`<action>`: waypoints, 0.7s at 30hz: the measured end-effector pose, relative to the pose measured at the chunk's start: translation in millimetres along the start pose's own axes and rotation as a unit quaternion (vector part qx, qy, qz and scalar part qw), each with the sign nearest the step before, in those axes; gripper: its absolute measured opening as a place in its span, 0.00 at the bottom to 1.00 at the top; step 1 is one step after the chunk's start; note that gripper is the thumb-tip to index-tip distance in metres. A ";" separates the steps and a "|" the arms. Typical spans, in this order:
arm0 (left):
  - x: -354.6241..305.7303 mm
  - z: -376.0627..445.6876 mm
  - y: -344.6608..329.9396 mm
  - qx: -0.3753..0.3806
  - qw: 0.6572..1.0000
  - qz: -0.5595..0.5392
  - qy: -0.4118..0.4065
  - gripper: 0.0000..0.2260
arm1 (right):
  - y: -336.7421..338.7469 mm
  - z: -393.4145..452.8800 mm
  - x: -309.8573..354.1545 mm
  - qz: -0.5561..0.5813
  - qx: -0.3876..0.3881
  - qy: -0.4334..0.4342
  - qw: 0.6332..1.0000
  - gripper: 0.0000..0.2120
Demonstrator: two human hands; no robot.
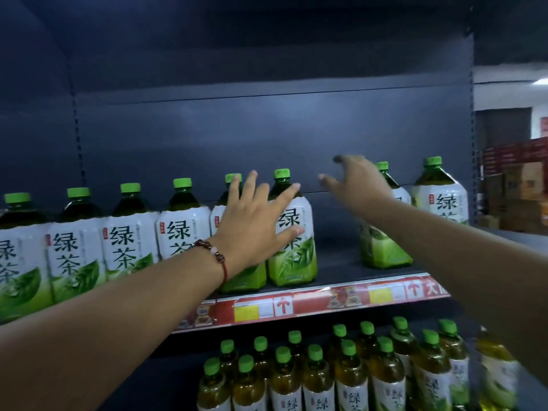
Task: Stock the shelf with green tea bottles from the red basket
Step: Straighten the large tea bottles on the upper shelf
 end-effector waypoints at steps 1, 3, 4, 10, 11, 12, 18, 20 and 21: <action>-1.3 1.8 -4.4 0.014 1.000 -0.004 0.002 0.34 | 10.7 1.6 -16.1 -0.022 -0.035 -0.017 0.999 0.33; -1.8 2.3 -12.0 0.035 0.999 -0.014 0.010 0.34 | 16.4 4.4 -53.3 -0.019 -0.025 -0.086 0.996 0.38; -1.6 1.4 -14.7 0.036 0.999 -0.016 0.012 0.34 | 12.5 3.9 -70.4 -0.013 0.001 -0.126 0.992 0.40; -1.6 -0.7 -19.3 0.022 0.999 -0.046 0.014 0.34 | 4.0 0.3 -86.7 -0.057 0.014 -0.128 0.990 0.31; -2.1 -1.0 -19.2 0.021 0.998 -0.052 0.014 0.34 | 4.2 -0.8 -82.1 -0.063 0.016 -0.120 0.991 0.32; -2.6 -1.3 -18.8 0.019 0.998 -0.055 0.015 0.33 | 3.0 -1.8 -77.4 -0.064 0.017 -0.110 0.992 0.31; -3.0 -1.0 -16.1 0.024 0.998 -0.058 0.022 0.33 | -12.8 -12.9 -40.2 -0.030 0.007 -0.036 0.999 0.33; -3.9 -0.8 -15.6 0.031 0.998 -0.052 0.025 0.33 | -18.2 -15.3 -26.7 -0.019 0.003 -0.022 1.000 0.34; -4.1 -0.9 -15.3 0.031 0.998 -0.049 0.025 0.33 | -20.9 -16.2 -21.3 -0.015 0.000 -0.018 1.000 0.34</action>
Point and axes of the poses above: each hand's wrist, its own z-axis towards the middle knuckle, its own y-axis out of the back of the hand, x = y × z, the point moved 7 cm from there along z, towards the middle knuckle, and after that the axes turned 6 degrees about y, right-handed, at the moved point
